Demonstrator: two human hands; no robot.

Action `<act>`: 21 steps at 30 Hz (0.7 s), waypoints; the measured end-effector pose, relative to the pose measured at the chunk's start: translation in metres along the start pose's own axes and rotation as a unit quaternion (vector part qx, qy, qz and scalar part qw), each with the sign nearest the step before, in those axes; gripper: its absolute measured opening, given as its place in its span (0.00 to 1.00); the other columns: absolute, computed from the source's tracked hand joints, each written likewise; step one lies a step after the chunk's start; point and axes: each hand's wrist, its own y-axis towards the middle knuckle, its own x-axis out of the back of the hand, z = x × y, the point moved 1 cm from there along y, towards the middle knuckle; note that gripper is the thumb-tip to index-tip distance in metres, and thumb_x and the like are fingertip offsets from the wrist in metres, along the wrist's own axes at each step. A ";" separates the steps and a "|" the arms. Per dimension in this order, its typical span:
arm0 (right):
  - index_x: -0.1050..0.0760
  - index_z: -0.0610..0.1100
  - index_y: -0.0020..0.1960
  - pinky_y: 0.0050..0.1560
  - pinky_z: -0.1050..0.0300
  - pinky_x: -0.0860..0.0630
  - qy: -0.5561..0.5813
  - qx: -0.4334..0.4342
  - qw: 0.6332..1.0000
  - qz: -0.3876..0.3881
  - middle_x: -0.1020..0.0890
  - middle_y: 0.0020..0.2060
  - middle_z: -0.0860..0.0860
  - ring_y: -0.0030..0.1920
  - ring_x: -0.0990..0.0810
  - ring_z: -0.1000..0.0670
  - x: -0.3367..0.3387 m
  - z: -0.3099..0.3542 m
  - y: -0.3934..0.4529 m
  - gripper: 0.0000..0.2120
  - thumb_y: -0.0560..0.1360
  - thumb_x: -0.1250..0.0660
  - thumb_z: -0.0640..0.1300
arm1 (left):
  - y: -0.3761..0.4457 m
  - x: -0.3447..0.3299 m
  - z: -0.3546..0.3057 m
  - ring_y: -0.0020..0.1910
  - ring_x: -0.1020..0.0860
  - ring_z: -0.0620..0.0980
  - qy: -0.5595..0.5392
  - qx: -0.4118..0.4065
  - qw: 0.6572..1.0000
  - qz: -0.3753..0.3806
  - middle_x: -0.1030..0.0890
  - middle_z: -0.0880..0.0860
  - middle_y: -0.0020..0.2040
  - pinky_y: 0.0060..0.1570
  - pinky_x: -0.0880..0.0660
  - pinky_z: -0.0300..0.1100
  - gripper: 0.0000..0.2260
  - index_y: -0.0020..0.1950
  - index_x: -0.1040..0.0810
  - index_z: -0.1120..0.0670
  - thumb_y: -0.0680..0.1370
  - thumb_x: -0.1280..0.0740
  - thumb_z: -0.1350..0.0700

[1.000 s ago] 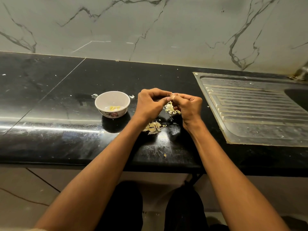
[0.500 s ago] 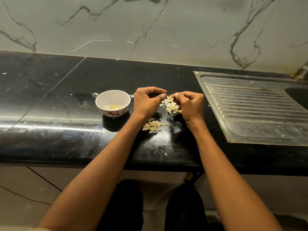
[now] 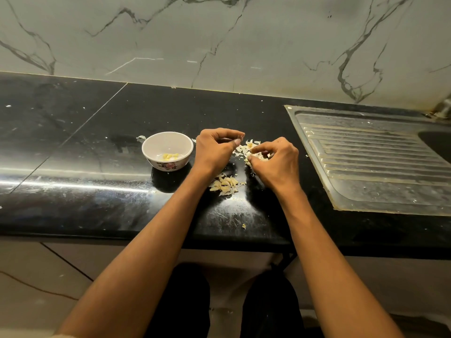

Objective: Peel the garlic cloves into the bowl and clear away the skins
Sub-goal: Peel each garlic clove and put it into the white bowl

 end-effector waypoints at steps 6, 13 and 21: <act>0.14 0.48 0.40 0.44 0.59 0.27 -0.068 -0.021 0.997 0.037 0.15 0.39 0.51 0.42 0.18 0.49 0.001 0.006 -0.008 0.04 0.71 0.22 0.48 | 0.000 -0.001 0.000 0.47 0.14 0.44 0.006 -0.003 1.000 0.015 0.12 0.50 0.46 0.50 0.18 0.38 0.08 0.52 0.12 0.55 0.76 0.27 0.65; 0.13 0.45 0.46 0.45 0.58 0.28 -0.074 -0.029 0.997 0.003 0.14 0.48 0.46 0.49 0.17 0.45 -0.002 0.001 0.000 0.04 0.74 0.27 0.40 | 0.000 -0.002 0.001 0.46 0.14 0.45 0.007 -0.009 1.000 0.015 0.12 0.51 0.46 0.48 0.18 0.37 0.07 0.51 0.12 0.56 0.75 0.25 0.65; 0.14 0.47 0.42 0.41 0.55 0.20 0.024 0.047 0.998 -0.025 0.16 0.40 0.51 0.38 0.19 0.51 -0.002 0.006 -0.007 0.10 0.67 0.28 0.34 | 0.003 0.002 0.002 0.43 0.16 0.46 -0.063 0.024 0.998 0.007 0.12 0.54 0.45 0.42 0.23 0.36 0.07 0.51 0.12 0.57 0.76 0.27 0.65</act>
